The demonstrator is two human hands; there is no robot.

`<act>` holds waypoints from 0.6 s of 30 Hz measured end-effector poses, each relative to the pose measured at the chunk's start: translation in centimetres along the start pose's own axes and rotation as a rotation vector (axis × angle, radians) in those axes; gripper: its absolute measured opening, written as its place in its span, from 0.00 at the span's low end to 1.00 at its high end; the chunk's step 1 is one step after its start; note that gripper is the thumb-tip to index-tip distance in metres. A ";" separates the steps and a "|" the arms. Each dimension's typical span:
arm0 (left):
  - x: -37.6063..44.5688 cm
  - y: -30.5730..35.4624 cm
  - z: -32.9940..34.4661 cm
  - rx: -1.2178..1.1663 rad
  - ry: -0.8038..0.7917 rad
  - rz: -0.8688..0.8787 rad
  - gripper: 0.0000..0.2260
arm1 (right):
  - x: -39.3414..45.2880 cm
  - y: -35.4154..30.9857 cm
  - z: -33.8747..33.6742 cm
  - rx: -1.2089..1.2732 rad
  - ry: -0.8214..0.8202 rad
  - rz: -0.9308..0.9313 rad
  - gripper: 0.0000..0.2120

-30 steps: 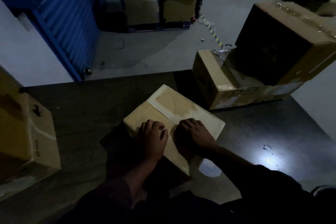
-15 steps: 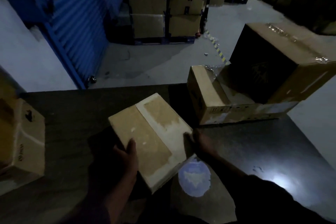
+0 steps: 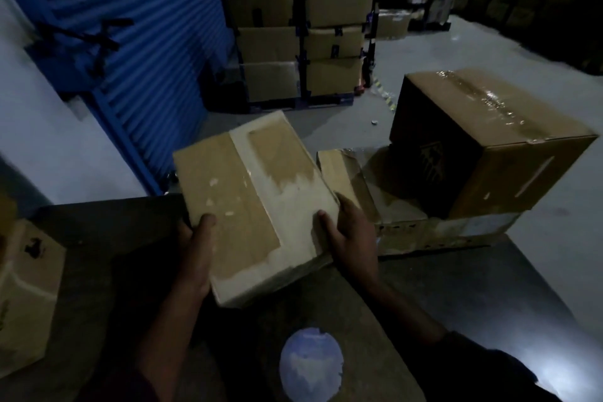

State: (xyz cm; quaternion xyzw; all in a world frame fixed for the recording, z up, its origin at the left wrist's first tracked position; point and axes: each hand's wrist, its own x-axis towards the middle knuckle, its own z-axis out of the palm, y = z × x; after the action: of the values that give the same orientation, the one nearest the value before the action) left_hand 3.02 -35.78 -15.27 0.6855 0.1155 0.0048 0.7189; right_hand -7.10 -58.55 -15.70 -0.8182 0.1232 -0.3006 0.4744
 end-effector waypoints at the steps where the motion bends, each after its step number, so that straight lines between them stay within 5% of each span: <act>1: -0.1 1.4 1.6 -0.008 -0.037 0.036 0.21 | 1.0 0.1 -1.1 0.024 0.036 0.004 0.23; 7: -0.5 7.3 12.1 0.021 -0.315 0.164 0.31 | 5.5 1.8 -8.0 0.123 0.220 0.059 0.21; 13: -0.7 7.5 20.3 0.083 -0.591 0.187 0.21 | 10.0 5.5 -13.4 0.072 0.319 0.109 0.27; 18: -0.5 4.4 23.1 0.283 -0.606 0.135 0.32 | 9.9 9.3 -14.2 -0.362 0.227 -0.021 0.24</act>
State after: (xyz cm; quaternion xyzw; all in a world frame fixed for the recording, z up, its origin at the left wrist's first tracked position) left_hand 7.20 -58.35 -10.10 0.7547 -0.1493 -0.1678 0.6165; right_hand -7.19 -78.14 -14.64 -0.8523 0.2192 -0.3686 0.2995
